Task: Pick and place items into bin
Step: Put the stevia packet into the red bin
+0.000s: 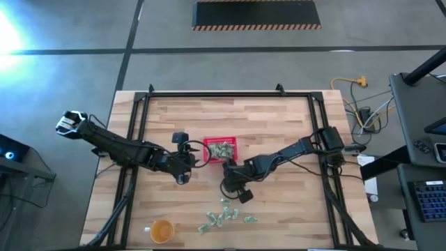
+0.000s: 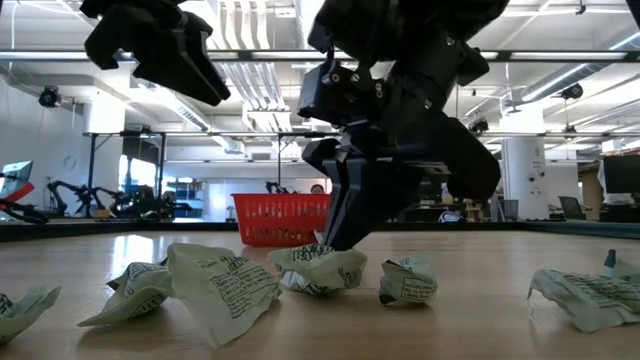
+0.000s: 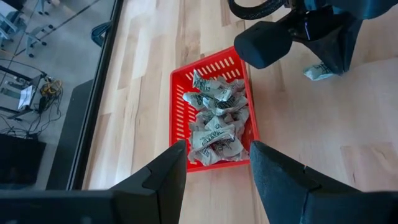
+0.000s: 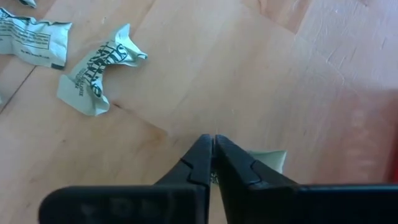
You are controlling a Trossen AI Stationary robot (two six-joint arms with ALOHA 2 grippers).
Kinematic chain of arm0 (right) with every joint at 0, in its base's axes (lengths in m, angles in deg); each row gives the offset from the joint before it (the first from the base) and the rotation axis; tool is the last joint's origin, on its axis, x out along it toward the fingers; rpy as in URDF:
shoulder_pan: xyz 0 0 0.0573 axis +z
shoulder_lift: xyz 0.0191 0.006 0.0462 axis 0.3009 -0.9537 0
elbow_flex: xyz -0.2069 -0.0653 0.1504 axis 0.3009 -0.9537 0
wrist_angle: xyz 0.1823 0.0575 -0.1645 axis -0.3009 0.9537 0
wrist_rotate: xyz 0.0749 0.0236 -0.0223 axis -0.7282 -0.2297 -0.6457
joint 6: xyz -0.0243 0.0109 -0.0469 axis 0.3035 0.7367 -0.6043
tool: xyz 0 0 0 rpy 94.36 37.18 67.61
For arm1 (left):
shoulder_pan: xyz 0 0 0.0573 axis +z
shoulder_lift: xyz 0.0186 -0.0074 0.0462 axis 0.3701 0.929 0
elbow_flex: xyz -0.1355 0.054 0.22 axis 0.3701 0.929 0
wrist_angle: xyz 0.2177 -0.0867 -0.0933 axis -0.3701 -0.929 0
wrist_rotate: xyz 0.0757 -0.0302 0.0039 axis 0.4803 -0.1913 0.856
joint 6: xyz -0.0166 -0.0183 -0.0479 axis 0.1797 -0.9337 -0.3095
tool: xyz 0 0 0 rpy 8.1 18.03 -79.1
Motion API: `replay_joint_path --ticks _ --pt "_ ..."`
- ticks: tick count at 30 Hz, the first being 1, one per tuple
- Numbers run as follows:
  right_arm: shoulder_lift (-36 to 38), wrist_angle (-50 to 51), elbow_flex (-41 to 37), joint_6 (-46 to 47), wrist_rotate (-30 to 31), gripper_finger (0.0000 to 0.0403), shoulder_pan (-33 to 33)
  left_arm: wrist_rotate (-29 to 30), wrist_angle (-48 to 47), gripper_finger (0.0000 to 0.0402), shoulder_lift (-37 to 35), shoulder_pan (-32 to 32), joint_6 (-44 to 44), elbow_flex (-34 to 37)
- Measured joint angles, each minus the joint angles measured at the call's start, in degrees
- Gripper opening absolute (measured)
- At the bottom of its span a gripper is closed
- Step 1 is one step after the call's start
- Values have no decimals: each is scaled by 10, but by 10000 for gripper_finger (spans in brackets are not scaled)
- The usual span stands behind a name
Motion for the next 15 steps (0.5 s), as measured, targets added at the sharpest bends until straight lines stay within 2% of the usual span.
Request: replay_joint_path --ticks 5,9,15 --pt "20 3 6 -6 0 9 0 0 0 160 0 0 0 0" --pt "63 2 7 -21 1 9 0 0 -1 160 0 0 0 0" --pt "126 14 6 -63 92 9 -5 0 -3 160 0 0 0 0"
